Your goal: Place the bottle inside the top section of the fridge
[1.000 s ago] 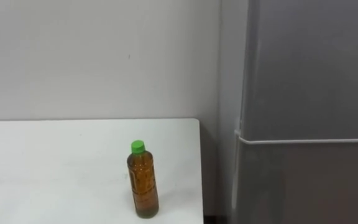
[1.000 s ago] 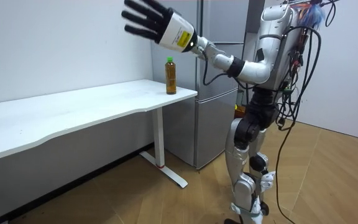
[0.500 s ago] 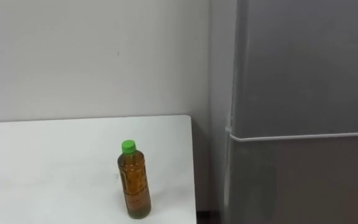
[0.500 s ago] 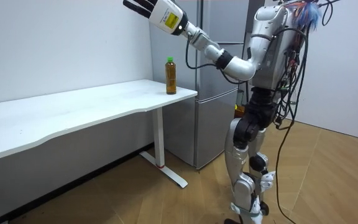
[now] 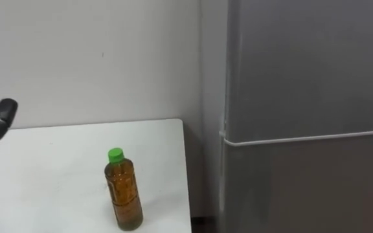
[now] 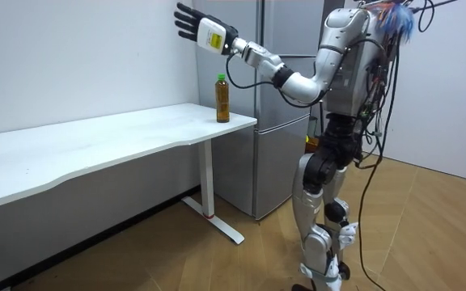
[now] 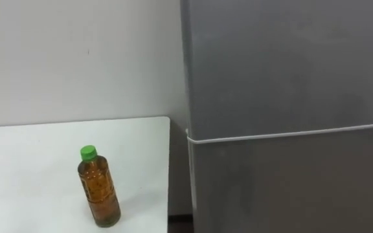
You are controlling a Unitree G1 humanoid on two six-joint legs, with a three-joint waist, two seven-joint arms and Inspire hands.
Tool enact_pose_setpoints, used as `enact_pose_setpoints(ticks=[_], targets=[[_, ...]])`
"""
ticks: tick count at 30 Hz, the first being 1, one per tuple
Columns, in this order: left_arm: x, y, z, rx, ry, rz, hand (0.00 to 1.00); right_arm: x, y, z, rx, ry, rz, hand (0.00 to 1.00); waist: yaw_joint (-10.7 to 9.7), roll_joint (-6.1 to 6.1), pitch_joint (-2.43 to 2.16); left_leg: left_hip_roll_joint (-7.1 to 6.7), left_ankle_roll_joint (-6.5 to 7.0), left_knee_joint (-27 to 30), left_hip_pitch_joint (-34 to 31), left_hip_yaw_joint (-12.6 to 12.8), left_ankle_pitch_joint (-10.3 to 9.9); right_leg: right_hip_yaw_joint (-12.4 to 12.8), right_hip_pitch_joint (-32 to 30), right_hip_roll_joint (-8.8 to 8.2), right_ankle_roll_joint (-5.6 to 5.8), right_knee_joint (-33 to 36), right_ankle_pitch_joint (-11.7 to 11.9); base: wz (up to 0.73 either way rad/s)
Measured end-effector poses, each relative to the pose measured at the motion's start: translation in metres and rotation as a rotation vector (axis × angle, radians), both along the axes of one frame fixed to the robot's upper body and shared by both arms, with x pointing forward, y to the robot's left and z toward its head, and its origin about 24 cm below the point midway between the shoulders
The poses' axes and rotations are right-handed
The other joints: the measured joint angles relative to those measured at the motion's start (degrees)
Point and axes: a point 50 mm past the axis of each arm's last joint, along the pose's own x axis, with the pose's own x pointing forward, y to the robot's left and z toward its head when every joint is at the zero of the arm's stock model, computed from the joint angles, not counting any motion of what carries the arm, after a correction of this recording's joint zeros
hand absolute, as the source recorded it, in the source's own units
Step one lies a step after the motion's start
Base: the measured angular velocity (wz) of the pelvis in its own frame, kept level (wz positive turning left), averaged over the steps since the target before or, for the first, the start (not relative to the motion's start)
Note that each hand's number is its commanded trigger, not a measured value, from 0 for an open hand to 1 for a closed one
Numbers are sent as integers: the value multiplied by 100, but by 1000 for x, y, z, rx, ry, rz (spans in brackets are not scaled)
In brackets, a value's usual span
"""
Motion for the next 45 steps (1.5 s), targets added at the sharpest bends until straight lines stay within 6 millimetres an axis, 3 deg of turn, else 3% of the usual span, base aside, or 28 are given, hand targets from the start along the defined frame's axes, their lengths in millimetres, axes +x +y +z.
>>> enact_pose_setpoints(ticks=[9,20,23,30,45], targets=[[16,-29,-1,61,45,-213,0,10,2,1,8,-13,16,0,-324,75,5,26,0,5,-6,43,3,35,-29,24,-10,15,6,-2],[32,-52,17,105,-1,-350,0,13,1,1,12,-3,27,0,-377,97,8,38,-1,-10,3,222,3,143,-76,34,-14,17,9,-6],[37,-56,13,110,19,-395,0,18,2,1,15,-4,40,0,-488,83,20,38,-1,-10,5,227,3,149,-73,35,-14,17,9,0],[47,-70,-6,22,109,-520,0,21,3,2,9,5,66,0,-508,78,25,41,-1,-8,-2,264,3,215,-108,45,-17,16,11,-3],[64,-79,-23,-15,203,-639,0,26,3,3,11,5,92,0,-672,126,-5,40,-1,-7,-12,263,3,230,-119,46,-19,13,13,0]])
